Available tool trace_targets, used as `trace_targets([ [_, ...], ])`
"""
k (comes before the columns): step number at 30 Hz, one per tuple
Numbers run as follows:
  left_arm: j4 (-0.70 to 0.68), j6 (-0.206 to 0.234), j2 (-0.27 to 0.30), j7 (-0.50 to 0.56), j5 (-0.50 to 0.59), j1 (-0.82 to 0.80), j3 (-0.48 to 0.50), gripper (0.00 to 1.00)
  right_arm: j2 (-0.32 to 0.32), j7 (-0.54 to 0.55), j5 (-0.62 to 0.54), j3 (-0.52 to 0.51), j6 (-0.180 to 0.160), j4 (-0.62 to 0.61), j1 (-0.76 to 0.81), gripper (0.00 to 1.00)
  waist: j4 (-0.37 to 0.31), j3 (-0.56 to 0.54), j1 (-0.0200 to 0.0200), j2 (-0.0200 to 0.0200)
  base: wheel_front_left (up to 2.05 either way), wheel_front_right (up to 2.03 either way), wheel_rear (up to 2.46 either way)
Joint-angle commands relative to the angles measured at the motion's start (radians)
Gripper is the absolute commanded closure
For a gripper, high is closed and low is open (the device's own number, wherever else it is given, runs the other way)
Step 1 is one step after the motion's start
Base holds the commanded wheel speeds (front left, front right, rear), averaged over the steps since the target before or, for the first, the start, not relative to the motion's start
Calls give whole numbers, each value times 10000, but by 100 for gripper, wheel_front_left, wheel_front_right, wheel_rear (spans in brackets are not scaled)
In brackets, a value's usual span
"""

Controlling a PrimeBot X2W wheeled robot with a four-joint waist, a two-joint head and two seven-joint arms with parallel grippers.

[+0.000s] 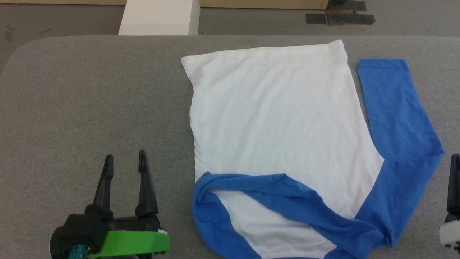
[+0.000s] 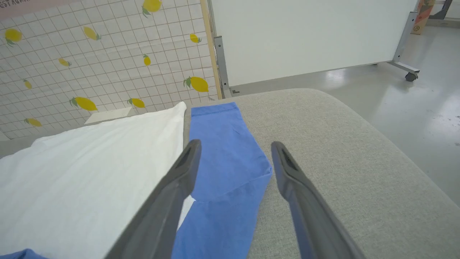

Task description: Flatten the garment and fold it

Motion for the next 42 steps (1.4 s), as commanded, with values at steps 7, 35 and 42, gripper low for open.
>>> trace_targets([
  [7, 94, -870, -717, -37, 663, -131, 599, 0, -754, 1662, -241, 402, -15, -377, -2725, 0, -61, 692, 0, 0, 0, 0, 0],
  [35, -193, -2214, -1999, -37, 1853, -1114, 689, 0, -4480, 7038, -612, 94, -15, 5051, -9977, 0, 1726, 4146, 0, 0, 0, 0, 0],
  [42, -226, -2284, -2072, -38, 1997, -1124, 659, 0, -4400, 6977, -912, -259, -15, 5721, -9922, 0, 1968, 4509, 0, 0, 0, 0, 0],
])
